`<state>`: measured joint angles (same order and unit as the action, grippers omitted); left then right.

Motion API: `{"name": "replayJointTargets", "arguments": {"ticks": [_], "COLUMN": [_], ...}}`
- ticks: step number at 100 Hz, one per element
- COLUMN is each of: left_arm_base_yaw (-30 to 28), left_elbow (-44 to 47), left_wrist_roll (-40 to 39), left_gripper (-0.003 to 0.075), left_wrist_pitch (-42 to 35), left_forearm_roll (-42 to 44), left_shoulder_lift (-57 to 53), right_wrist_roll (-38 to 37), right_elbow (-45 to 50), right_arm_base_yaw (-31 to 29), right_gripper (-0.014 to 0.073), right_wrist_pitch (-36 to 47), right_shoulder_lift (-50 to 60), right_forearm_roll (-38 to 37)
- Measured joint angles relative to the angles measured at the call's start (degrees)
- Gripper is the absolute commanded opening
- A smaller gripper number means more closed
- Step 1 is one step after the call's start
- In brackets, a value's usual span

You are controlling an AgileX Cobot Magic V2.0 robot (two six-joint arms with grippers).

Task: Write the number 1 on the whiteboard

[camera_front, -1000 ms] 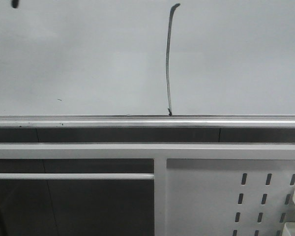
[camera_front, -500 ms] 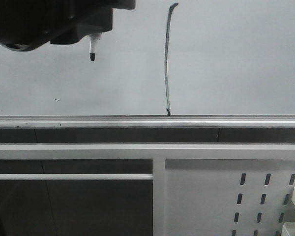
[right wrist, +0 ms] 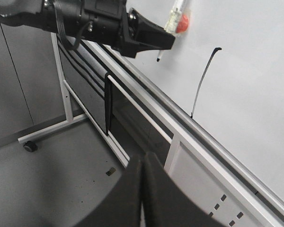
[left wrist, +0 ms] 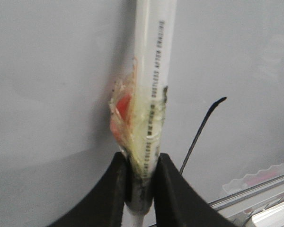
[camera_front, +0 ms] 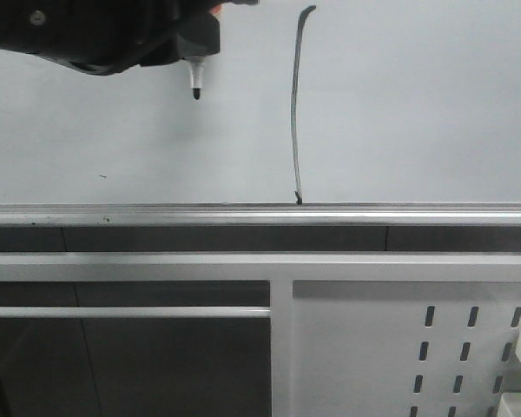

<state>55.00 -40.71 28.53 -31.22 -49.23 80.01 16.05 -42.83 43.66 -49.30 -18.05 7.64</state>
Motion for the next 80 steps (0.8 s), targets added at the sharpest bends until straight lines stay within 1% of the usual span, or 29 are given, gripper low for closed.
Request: {"name": "replayJointTargets", "arguments": {"ticks": [28, 59, 66, 80], "left_arm_base_yaw": [0.00, 0.00, -0.74, -3.47], "left_elbow": [-1.45, -1.91, -2.52, -4.69], "left_wrist_roll": [0.00, -0.04, -0.04, -0.04], "left_gripper": [-0.0020, -0.0020, -0.0020, -0.0020], "left_wrist_pitch": [0.00, 0.21, 1.64, 7.87], "left_forearm_roll": [2.12, 2.31, 2.31, 2.18], "left_shoulder_lift": [3.41, 3.87, 3.89, 3.98], "right_wrist_roll": [-1.40, -2.20, -2.20, -2.20], "right_elbow": [0.00, 0.00, 0.00, 0.00], "right_arm_base_yaw": [0.00, 0.00, 0.00, 0.00], "right_gripper": [-0.0048, -0.0048, -0.0048, -0.0048], "right_wrist_pitch": [0.00, 0.00, 0.00, 0.00], "right_shoulder_lift": [0.00, 0.00, 0.00, 0.00], "right_forearm_roll": [0.00, 0.00, 0.00, 0.00]}}
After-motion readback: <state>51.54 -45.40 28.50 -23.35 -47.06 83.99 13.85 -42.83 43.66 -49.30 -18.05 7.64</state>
